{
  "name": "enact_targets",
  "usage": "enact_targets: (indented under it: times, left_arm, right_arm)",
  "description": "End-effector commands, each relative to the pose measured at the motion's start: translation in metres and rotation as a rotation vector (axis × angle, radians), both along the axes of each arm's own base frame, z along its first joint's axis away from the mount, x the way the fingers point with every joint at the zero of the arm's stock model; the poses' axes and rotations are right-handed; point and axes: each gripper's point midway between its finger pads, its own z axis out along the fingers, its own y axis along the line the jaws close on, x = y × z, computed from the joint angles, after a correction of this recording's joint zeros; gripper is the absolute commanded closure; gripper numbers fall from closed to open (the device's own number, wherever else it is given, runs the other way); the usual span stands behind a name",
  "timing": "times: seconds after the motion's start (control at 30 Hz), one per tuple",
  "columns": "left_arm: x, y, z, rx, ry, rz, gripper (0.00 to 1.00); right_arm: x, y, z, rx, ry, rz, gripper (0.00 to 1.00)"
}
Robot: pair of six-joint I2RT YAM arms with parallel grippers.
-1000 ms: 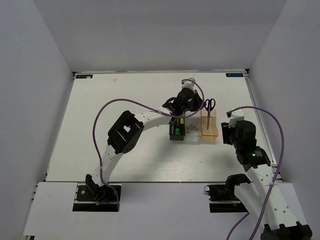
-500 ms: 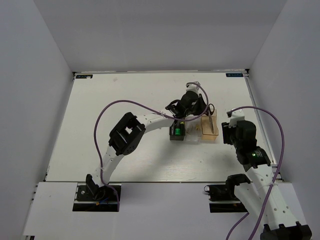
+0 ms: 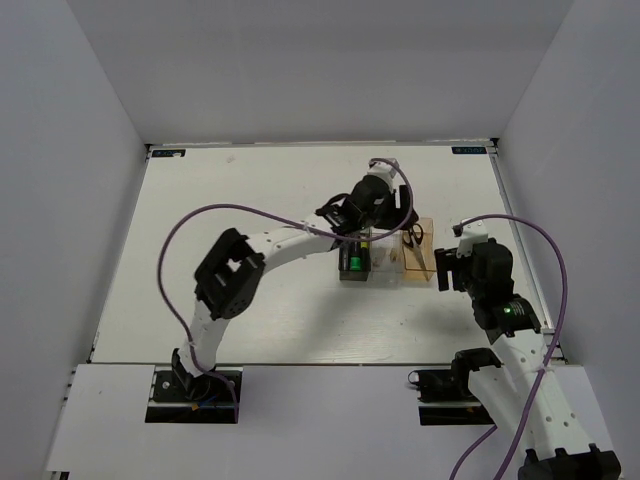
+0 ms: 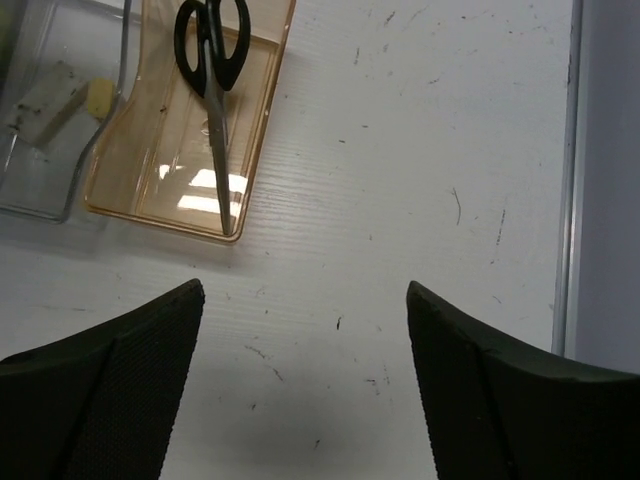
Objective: Sort the stationery into containers
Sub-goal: Reset both arms
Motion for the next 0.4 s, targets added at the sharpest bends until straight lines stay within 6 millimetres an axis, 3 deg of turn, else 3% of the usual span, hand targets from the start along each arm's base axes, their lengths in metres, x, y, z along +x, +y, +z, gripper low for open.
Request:
enact_targets:
  times: [0.0, 0.03, 0.1, 0.13, 0.17, 0.2, 0.3, 0.37]
  left_arm:
    - [-0.048, 0.062, 0.108, 0.039, -0.152, -0.047, 0.0]
    - [-0.057, 0.077, 0.102, 0.087, -0.146, -0.05, 0.0]
    - [-0.083, 0.121, 0.04, 0.295, -0.111, -0.072, 0.0]
    - [-0.098, 0.146, 0.069, 0.279, -0.146, -0.064, 0.0]
    - [-0.113, 0.175, 0.023, 0.394, -0.103, -0.075, 0.0]
    - [-0.125, 0.196, 0.03, 0.413, -0.111, -0.075, 0.0]
    - [-0.158, 0.249, 0.007, 0.486, -0.082, -0.076, 0.0]
    - [-0.171, 0.278, 0.004, 0.489, -0.091, -0.034, 0.0]
  right_arm:
    - [0.002, 0.011, -0.001, 0.043, 0.015, 0.04, 0.14]
    - [0.002, 0.01, -0.001, 0.05, 0.021, 0.025, 0.11]
    - [0.003, 0.01, -0.003, 0.091, 0.05, -0.022, 0.1]
    - [0.004, 0.01, -0.001, 0.102, 0.045, -0.042, 0.1]
    - [0.005, 0.011, 0.0, 0.108, 0.042, -0.044, 0.1]
    - [0.005, 0.013, 0.002, 0.118, 0.031, -0.04, 0.1]
    - [0.002, 0.024, 0.001, 0.157, 0.035, 0.017, 0.1]
    - [0.0, 0.03, 0.001, 0.175, 0.045, 0.041, 0.1]
